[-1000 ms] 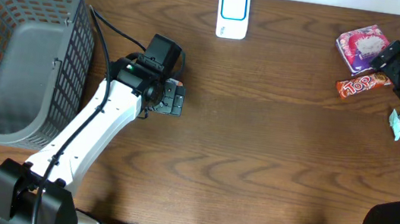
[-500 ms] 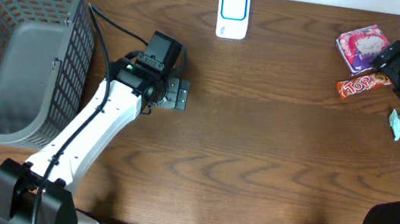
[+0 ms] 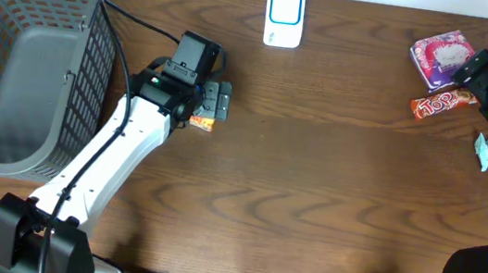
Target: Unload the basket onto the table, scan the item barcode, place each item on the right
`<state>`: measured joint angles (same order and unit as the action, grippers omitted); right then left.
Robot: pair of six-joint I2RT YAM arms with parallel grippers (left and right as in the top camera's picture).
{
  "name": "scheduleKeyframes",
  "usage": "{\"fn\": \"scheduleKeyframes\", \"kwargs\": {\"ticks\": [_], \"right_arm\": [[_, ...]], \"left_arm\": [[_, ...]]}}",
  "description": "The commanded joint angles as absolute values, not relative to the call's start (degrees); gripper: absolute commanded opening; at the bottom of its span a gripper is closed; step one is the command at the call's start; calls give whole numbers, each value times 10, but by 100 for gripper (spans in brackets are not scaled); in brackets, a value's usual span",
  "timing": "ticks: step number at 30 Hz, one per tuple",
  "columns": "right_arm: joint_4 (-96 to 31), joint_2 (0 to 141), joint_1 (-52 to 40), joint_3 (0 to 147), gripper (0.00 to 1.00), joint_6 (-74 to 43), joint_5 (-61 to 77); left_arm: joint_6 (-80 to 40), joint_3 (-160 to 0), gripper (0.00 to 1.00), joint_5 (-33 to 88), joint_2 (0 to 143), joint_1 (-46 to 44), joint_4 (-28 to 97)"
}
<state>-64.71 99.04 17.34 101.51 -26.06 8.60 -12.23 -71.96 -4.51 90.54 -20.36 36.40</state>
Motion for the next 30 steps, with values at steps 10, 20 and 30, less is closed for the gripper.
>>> {"fn": "scheduleKeyframes", "kwargs": {"ticks": [10,20,30], "right_arm": [[-647,992,172,1016,99,-256,90],[-647,992,172,1016,99,-256,90],[-647,992,172,1016,99,-256,90]], "left_arm": [[-125,-721,99,20,915,-198,347],[-126,-721,98,-66,990,-196,359],[-168,-721,86,50,1052,-134,359]]}}
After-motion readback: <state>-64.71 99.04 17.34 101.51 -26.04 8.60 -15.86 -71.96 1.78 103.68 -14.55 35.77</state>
